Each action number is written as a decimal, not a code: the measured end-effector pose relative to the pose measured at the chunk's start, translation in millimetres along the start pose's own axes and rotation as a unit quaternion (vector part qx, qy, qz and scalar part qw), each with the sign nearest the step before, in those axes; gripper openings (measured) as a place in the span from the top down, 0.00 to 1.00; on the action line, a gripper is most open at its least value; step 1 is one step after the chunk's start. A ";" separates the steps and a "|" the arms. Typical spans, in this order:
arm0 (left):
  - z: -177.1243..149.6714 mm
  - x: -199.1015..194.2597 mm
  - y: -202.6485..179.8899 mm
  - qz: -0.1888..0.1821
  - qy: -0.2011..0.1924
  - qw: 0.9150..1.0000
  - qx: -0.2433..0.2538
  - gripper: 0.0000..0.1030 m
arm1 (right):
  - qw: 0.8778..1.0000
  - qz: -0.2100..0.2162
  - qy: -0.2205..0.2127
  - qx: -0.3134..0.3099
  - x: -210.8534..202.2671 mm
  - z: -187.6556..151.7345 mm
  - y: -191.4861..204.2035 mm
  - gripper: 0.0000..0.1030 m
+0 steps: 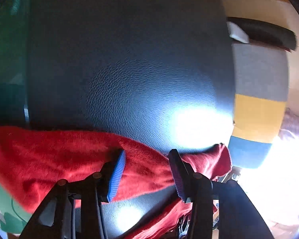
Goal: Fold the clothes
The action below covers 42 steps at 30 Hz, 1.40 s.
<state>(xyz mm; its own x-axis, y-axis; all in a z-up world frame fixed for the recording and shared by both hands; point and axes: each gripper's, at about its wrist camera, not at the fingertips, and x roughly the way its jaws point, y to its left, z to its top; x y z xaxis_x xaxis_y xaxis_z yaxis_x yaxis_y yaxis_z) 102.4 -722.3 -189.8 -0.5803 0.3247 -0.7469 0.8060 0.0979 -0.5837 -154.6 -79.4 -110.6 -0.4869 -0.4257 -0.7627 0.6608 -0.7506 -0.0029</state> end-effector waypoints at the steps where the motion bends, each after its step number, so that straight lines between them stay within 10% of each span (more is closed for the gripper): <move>1: 0.6 2.3 -0.5 -0.008 0.004 1.000 0.001 0.55 | 1.000 0.001 0.000 0.000 0.1 0.0 -0.2 0.00; 6: -1.1 11.2 -16.7 -0.001 0.018 0.998 0.062 0.60 | 1.000 0.003 -0.002 0.001 0.2 0.3 -0.3 0.00; 8: -1.0 12.0 -19.1 0.022 0.004 0.997 0.071 0.89 | 1.000 0.004 -0.002 0.002 -0.4 -0.2 -0.1 0.00; 13: -10.2 -6.5 -46.4 0.025 -0.121 0.987 0.108 1.00 | 1.000 0.004 -0.003 0.003 -1.1 -0.7 0.0 0.00; 17: -55.8 -56.8 -104.1 -0.087 -0.246 0.935 0.239 1.00 | 1.000 0.003 -0.002 0.003 -1.6 -1.0 0.6 0.00; 20: -91.1 -79.6 -129.3 -0.123 -0.269 0.900 0.321 1.00 | 1.000 0.003 -0.002 0.002 -1.9 -1.2 0.7 0.00; 31: -48.7 -140.3 2.8 0.026 -0.205 0.959 0.194 0.59 | 1.000 0.004 -0.003 0.002 -0.6 -0.4 -0.9 0.00; 37: -38.4 -161.8 29.2 0.077 -0.177 0.966 0.174 0.50 | 1.000 0.000 -0.002 -0.001 -0.7 -0.3 0.5 0.00; 42: -33.4 -140.5 3.6 0.127 -0.134 0.946 0.266 0.50 | 1.000 -0.003 -0.001 -0.003 -0.2 0.2 1.4 0.00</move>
<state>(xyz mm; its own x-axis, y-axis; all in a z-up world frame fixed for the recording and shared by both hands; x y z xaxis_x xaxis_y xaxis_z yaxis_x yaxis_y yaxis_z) 190.7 -736.1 -76.3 -0.4422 0.0170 -0.8968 0.7923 -0.4611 -0.3994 -153.7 -80.5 -110.2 -0.4919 -0.4225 -0.7613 0.6613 -0.7500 -0.0111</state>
